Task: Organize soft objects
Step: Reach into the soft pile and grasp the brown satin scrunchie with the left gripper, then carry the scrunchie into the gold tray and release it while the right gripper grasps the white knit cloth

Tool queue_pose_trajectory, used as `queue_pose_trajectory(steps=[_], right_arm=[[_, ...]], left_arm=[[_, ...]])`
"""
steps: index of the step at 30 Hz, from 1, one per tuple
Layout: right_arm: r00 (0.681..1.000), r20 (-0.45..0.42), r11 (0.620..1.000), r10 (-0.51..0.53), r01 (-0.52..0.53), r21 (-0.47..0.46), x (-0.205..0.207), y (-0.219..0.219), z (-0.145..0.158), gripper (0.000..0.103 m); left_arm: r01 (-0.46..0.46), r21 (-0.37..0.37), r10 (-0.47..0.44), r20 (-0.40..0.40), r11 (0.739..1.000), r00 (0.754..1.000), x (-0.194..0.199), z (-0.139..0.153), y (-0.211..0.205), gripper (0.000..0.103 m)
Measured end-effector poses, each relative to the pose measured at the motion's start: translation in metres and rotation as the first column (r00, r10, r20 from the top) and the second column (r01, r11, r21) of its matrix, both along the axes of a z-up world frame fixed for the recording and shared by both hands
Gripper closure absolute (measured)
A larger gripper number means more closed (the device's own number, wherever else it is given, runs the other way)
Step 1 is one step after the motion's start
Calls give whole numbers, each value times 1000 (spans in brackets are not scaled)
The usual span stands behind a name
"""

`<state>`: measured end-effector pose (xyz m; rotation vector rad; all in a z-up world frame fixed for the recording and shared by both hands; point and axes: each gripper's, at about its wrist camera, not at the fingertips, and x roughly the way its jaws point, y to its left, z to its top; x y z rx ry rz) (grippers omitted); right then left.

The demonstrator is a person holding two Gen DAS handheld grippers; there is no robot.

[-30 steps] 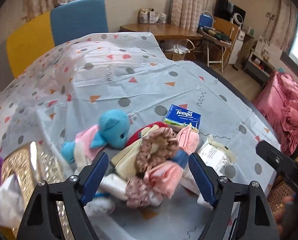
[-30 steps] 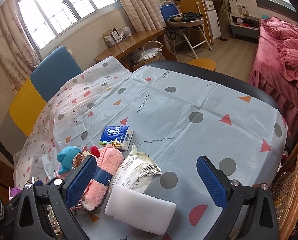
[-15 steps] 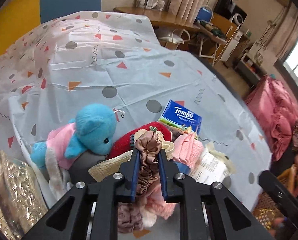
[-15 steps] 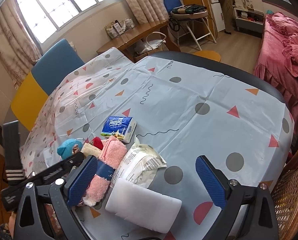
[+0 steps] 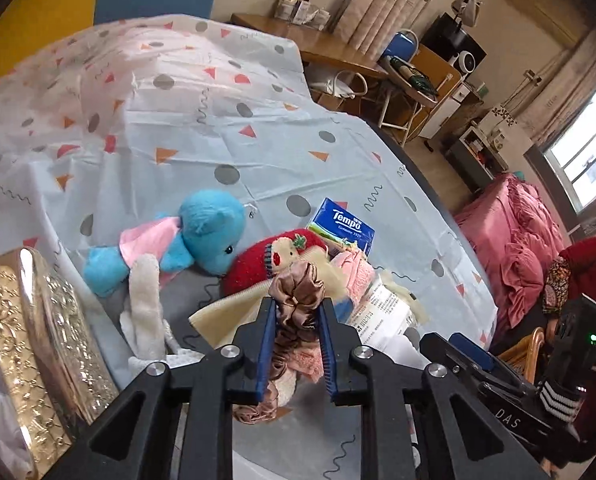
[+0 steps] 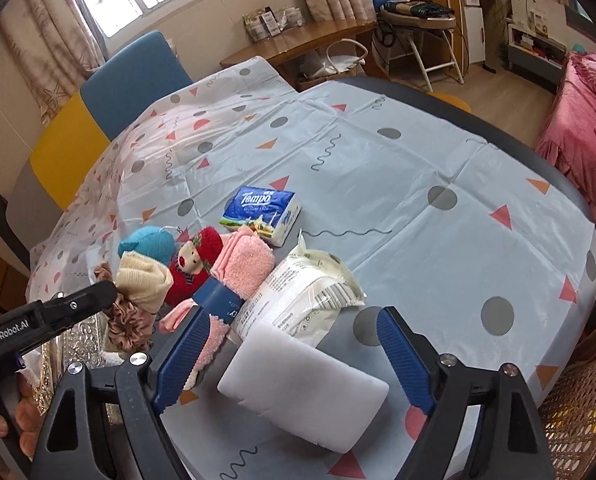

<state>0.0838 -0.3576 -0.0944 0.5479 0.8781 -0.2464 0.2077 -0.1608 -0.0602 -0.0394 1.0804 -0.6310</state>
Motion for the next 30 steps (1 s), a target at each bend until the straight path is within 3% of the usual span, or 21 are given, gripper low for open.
queue_pose_trajectory(steps=[3, 4, 6, 10, 13, 15, 20, 26, 27, 29, 30], right_arm=[[1000, -8, 1000, 6, -6, 5, 1, 1, -2, 17], [1000, -9, 1000, 9, -9, 10, 1, 1, -2, 17], [1000, -10, 999, 12, -11, 30, 1, 0, -4, 17], [1000, 9, 999, 29, -29, 38, 1, 1, -1, 25], [994, 25, 994, 103, -104, 31, 6, 14, 2, 36], [978, 48, 979, 202, -203, 32, 10, 32, 6, 37], [871, 30, 868, 491, -486, -104, 19, 104, 14, 37], [740, -127, 697, 660, -667, -262, 37, 160, -6, 37], [724, -158, 671, 671, -684, -287, 42, 168, -12, 37], [724, -223, 633, 652, -682, -366, 48, 175, -25, 41], [722, -237, 621, 650, -684, -382, 52, 178, -30, 49]], left_arm=[[6, -21, -6, -2, 1000, 1000, -3, 6, 3, 83], [20, -39, -21, -15, 999, 1000, -2, 8, 3, 78], [-23, 2, 23, 41, 1000, 999, -5, 17, 6, 84], [-26, -17, 28, 90, 1000, 996, -16, 34, 18, 88], [-30, -33, 34, 137, 999, 990, -28, 48, 30, 88], [-29, -47, 36, 149, 998, 988, -35, 54, 38, 88], [-36, -47, 44, 177, 998, 983, -50, 61, 57, 88], [-65, -53, 75, 202, 996, 977, -55, 73, 80, 88], [-72, -57, 83, 204, 996, 975, -55, 76, 84, 88], [-88, -65, 100, 211, 994, 972, -54, 82, 93, 88], [-93, -67, 105, 214, 993, 971, -52, 85, 96, 88]])
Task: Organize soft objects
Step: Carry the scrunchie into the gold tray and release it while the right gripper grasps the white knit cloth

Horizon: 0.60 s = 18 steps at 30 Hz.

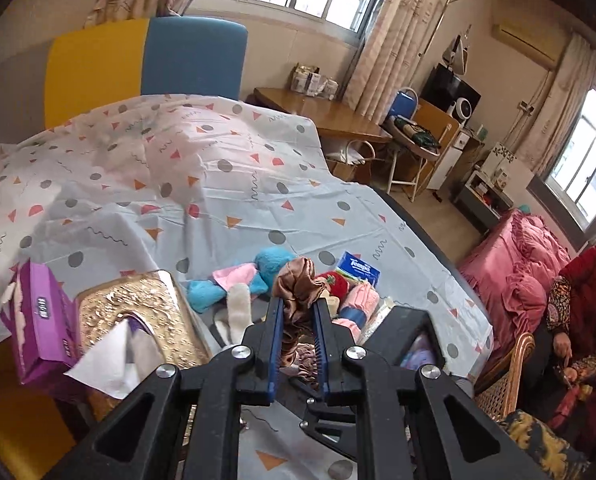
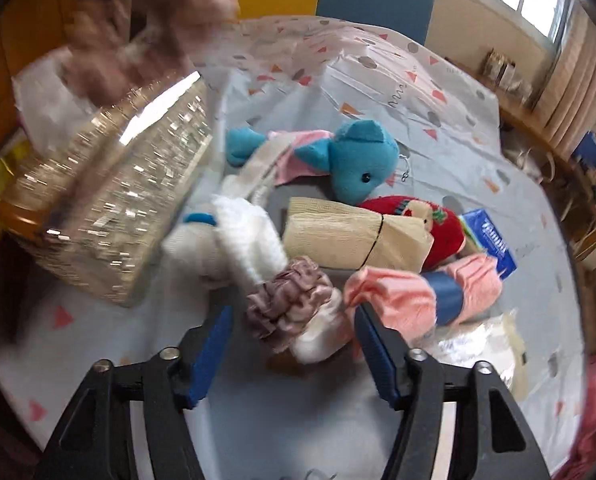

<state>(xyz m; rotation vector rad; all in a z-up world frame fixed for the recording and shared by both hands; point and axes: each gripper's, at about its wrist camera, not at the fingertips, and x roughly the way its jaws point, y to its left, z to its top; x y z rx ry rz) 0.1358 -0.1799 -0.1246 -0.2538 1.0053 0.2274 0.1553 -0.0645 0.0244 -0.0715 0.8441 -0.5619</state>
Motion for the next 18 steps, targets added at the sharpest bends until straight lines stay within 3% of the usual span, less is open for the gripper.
queue_pose_trajectory(steps=[4, 10, 13, 18], right_arm=[[1000, -5, 1000, 11, -11, -12, 10, 5, -10, 62], [1000, -21, 999, -22, 23, 45, 11, -2, -9, 65], [999, -33, 997, -34, 37, 69, 14, -6, -10, 65], [999, -40, 996, -37, 40, 78, 20, -8, -12, 65]], left_arm=[[-34, -4, 34, 15, 999, 999, 9, 12, 11, 88], [-198, -30, 199, 53, 980, 979, 45, 38, 59, 88], [-310, -26, 311, 82, 951, 947, 61, 51, 102, 88], [-479, -39, 481, 77, 877, 873, 61, 52, 193, 88]])
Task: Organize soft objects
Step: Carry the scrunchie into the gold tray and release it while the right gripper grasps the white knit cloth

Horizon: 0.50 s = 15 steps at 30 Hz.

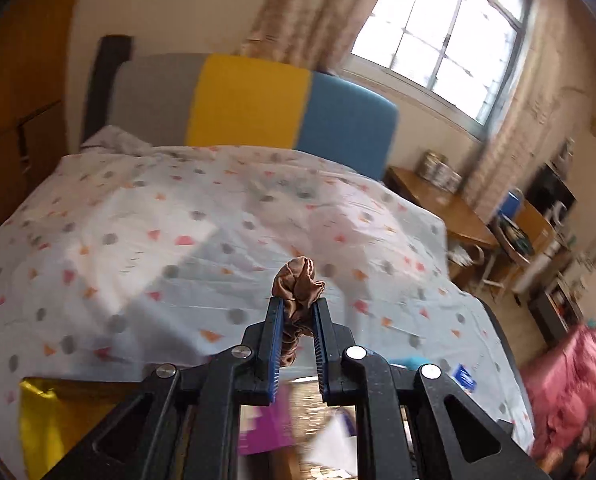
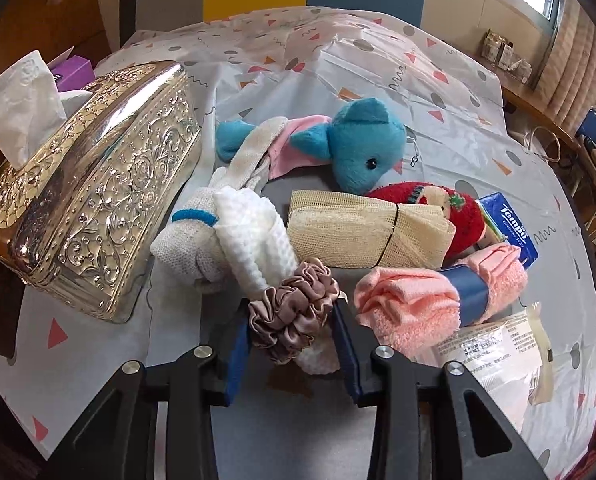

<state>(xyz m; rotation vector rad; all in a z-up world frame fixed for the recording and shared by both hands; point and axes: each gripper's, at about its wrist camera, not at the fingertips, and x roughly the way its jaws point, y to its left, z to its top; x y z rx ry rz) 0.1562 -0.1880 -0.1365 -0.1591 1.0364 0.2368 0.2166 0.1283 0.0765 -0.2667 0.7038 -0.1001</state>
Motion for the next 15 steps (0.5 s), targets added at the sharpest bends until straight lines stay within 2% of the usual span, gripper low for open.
queue_pose_trajectory(steps=[4, 8, 12, 15], right_arm=[[1000, 2, 1000, -1, 1, 0, -1, 1, -1, 64], [1000, -4, 1000, -7, 7, 5, -1, 1, -2, 64], [1000, 2, 1000, -12, 12, -1, -2, 2, -2, 64], [1000, 15, 1000, -6, 7, -14, -5, 5, -3, 65]], left_arm=[[-82, 36, 82, -15, 996, 996, -30, -22, 62, 88], [-132, 42, 135, -86, 990, 987, -67, -71, 106, 88], [-183, 25, 184, -202, 983, 962, -87, -128, 130, 88], [-204, 2, 198, -243, 979, 950, -88, -154, 125, 86]])
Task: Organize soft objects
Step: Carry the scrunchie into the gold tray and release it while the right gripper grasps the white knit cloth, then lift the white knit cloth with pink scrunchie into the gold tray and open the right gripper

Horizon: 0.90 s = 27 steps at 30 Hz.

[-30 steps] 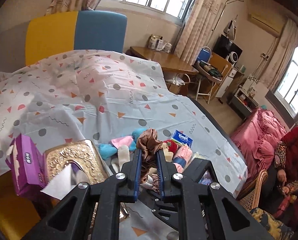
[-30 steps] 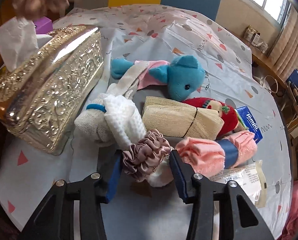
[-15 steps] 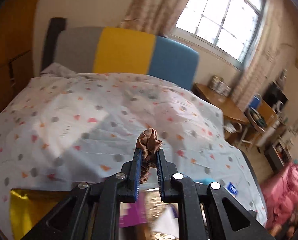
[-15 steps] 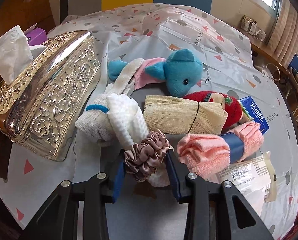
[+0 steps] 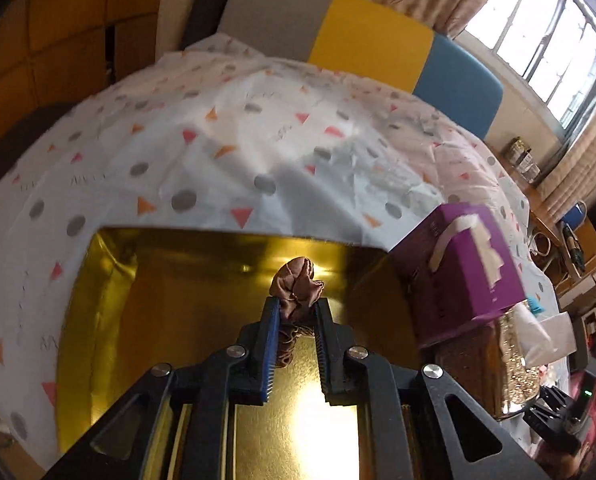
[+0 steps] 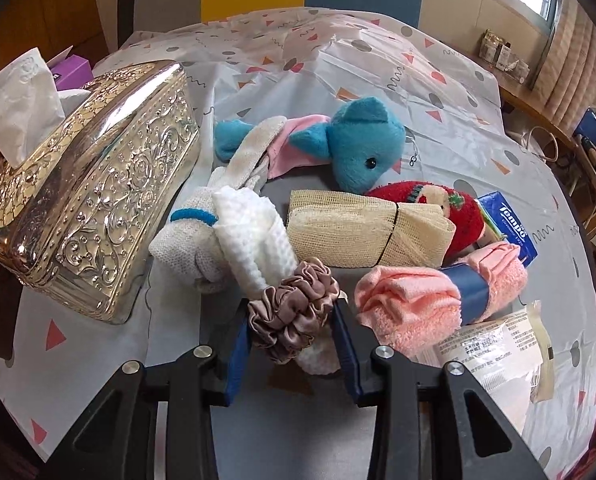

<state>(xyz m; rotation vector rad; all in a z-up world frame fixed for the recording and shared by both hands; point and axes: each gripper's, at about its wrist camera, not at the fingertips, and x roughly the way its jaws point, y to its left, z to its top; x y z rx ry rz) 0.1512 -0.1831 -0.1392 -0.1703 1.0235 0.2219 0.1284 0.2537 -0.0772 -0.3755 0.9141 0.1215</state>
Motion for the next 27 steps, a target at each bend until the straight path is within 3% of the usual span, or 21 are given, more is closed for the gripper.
queue_pose_trajectory(steps=[4, 8, 10, 16, 20, 27], right_arm=[[1000, 14, 1000, 7, -7, -18, -4, 3, -1, 65], [1000, 18, 1000, 4, -4, -16, -6, 4, -1, 65], [1000, 17, 1000, 3, -2, -11, -6, 4, -1, 65], [1000, 1, 999, -17, 17, 48, -2, -5, 7, 67], [999, 16, 993, -41, 39, 110, -3, -10, 20, 67], [993, 47, 974, -107, 95, 207, 8, -16, 59, 67]], left_arm=[[3, -10, -3, -12, 1000, 1000, 3, -12, -16, 65], [-4, -5, 4, 21, 1000, 1000, -3, -6, -24, 41], [-21, 11, 21, 37, 1000, 999, -11, 0, -24, 34], [-53, 144, 45, 60, 988, 997, -41, 13, -36, 24], [-81, 249, 59, 94, 965, 994, -66, 20, -43, 19], [-83, 278, 55, 108, 957, 993, -89, 24, -47, 15]])
